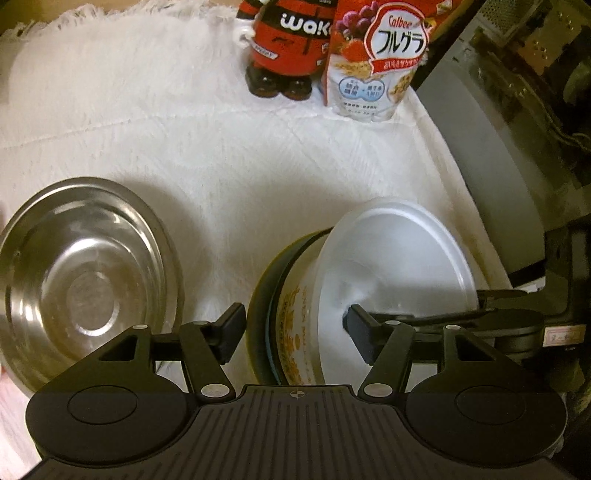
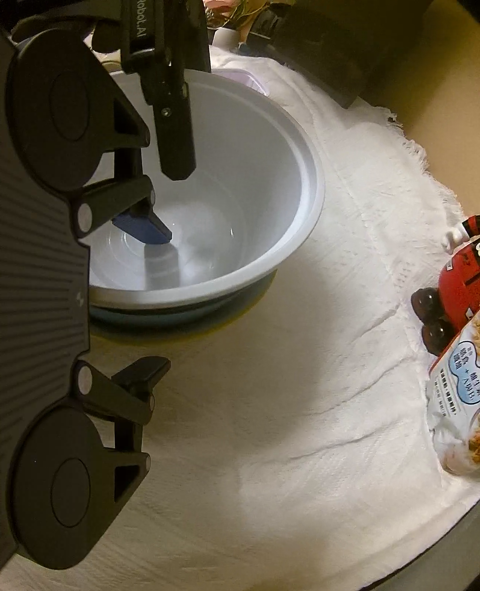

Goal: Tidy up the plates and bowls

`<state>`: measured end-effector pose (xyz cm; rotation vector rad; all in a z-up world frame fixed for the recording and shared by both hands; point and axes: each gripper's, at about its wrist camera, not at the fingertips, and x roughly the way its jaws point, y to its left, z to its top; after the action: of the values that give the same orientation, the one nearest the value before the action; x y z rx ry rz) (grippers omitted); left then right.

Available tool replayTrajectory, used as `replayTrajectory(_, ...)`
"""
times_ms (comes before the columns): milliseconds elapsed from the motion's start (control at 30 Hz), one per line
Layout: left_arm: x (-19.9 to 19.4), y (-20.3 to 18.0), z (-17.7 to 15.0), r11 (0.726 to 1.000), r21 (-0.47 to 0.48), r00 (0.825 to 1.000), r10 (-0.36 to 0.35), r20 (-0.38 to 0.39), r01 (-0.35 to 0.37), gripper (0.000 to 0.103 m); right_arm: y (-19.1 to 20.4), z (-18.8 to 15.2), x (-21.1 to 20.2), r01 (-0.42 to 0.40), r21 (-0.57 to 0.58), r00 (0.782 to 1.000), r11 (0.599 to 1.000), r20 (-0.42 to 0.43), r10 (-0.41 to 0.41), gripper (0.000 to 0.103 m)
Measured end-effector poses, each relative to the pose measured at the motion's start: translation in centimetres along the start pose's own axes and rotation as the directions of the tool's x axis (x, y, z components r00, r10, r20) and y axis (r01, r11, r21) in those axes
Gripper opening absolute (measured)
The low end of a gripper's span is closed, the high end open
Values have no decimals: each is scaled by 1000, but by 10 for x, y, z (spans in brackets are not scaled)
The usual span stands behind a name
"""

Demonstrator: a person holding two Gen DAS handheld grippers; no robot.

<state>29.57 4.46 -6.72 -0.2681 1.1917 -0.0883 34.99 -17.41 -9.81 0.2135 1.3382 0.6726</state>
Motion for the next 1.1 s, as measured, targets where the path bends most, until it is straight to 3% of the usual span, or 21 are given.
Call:
replayTrajectory(200,8,-6,1,999,-9,999,34,-36,-35,66,4,-2,1,-2,9,1000,1000,27,1,68)
replayTrajectory(433,6,-6,1,999,-13,998,44,-38,-45,66,-2,-7,4,-33,14,999,999,18,32,68)
replayTrajectory(933,7,-9,-2,998,-1,997,60,-43,-60,66,-7,-3,6,-19,62,999,998,28,17,67)
replayTrajectory(1100,7,-9,-1,998,-4,997,60,-46,-61,66,-2,-4,6,-29,39,999,999,20,28,59)
